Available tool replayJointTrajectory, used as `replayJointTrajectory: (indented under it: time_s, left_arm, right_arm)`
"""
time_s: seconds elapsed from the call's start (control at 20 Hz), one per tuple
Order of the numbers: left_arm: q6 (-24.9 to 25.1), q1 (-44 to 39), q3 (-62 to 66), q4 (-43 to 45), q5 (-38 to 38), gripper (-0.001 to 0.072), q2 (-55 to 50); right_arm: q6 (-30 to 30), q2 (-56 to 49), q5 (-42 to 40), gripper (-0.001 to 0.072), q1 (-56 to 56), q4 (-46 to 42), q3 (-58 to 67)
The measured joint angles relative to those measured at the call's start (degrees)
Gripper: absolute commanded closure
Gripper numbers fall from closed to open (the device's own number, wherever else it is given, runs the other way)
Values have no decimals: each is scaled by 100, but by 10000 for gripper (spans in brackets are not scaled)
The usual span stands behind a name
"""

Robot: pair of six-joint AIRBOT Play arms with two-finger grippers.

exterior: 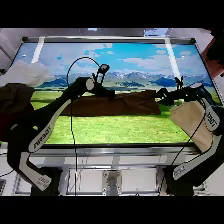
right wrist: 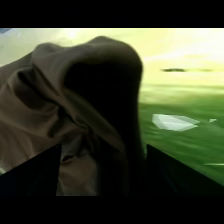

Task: Fold the shirts.

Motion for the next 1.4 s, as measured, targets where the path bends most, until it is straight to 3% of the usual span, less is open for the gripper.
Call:
replayJointTrajectory:
  time_s: [0.15, 0.2, 0.4, 0.45, 0.55, 0.6, 0.65, 1.1, 1.4]
  left_arm:
    - [-17, -28, 61, 48, -330, 13, -136]
    - [-20, -31, 72, 61, -400, 15, -157]
    - [-37, -31, 92, 205, -710, 158, -203]
    - [-39, -28, 92, 275, -820, 276, -208]
    - [-81, -31, 94, 463, -1032, 584, -216]
    - [-90, -28, 94, 570, -1104, 665, -216]
    - [-120, -31, 94, 691, -1167, 690, -219]
    - [-299, -31, 96, 1185, -1113, 691, -219]
    - [-323, -28, 623, 1456, -1591, 691, -101]
  right_arm:
    - [-55, -48, -7, 110, 229, 44, 4]
    - [-68, -59, 7, 177, 308, 52, 4]
    - [-83, -76, 85, 684, 498, 85, 0]
    - [-127, -70, 140, 686, 522, 197, 2]
    - [-297, -17, 356, 687, 533, 498, 0]
    - [-367, 44, 448, 687, 538, 708, 2]
    - [-428, 133, 551, 687, 538, 863, 2]
    - [-553, 1486, 964, 689, 660, 1327, 17]
    - [85, 1864, 835, 690, 1333, 1045, 951]
